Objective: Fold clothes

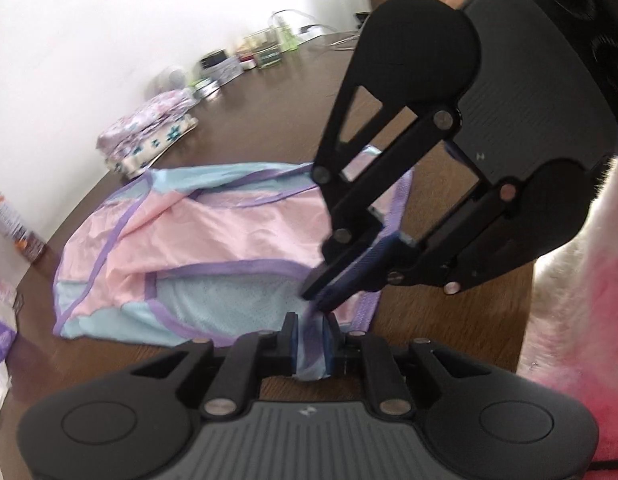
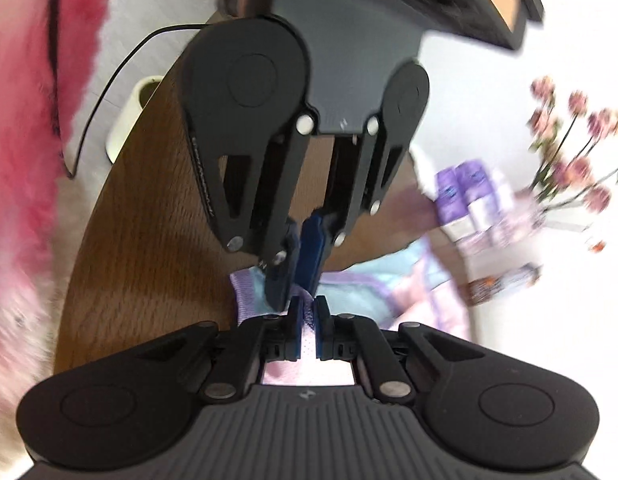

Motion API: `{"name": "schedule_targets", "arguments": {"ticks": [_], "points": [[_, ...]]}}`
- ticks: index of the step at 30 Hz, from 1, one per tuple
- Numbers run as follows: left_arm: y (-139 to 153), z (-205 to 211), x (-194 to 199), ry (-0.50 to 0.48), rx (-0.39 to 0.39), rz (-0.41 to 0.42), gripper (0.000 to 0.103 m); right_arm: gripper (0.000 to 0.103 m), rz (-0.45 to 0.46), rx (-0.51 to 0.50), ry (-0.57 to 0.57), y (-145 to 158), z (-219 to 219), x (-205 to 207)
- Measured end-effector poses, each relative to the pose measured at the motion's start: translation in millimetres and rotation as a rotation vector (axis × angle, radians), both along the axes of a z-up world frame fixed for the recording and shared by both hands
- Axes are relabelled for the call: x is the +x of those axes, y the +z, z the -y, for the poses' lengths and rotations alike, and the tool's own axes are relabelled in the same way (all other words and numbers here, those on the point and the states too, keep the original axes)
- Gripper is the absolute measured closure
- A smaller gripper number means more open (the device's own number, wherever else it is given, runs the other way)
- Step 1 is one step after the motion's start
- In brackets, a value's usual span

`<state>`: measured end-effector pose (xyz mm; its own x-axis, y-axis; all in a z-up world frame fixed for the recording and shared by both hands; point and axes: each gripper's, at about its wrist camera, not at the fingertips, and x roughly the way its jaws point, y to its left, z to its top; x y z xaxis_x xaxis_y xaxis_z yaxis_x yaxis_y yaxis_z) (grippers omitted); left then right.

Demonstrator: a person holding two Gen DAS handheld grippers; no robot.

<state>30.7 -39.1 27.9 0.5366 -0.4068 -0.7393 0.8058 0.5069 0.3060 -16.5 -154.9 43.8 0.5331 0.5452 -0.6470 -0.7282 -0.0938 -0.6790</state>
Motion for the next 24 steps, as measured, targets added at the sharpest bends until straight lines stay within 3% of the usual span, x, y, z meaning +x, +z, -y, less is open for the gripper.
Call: {"name": "schedule_targets", "arguments": {"ticks": [3, 4, 8, 11, 16, 20, 24], "points": [[1.7, 2.5, -2.5, -0.007, 0.016, 0.020, 0.094, 0.098, 0.106, 0.012, 0.017, -7.4, 1.4, -13.5], [2.5, 3.0, -3.4, -0.005, 0.022, 0.029, 0.099, 0.098, 0.098, 0.026, 0.001, -4.8, 2.8, -14.2], [10.3, -1.1, -8.9, 0.035, 0.010, 0.061, 0.099, 0.094, 0.015, 0.094, -0.089, 12.1, 9.6, -12.2], [10.9, -11.5, -7.5, 0.090, -0.027, 0.033, 0.099, 0.092, -0.101, 0.167, -0.236, 24.5, 25.5, 1.9], [8.7, -16.9, -6.5, 0.136, -0.062, -0.008, 0.097, 0.092, -0.148, 0.203, -0.441, 16.0, 49.7, 22.4], [3.4, -14.8, -3.7, 0.136, -0.029, -0.040, 0.092, 0.091, -0.164, 0.231, -0.552, 9.5, 69.2, 34.3], [-2.5, -19.1, -1.7, 0.139, -0.036, -0.079, 0.093, 0.074, -0.180, 0.259, -0.664, 3.0, 88.7, 46.3]]}}
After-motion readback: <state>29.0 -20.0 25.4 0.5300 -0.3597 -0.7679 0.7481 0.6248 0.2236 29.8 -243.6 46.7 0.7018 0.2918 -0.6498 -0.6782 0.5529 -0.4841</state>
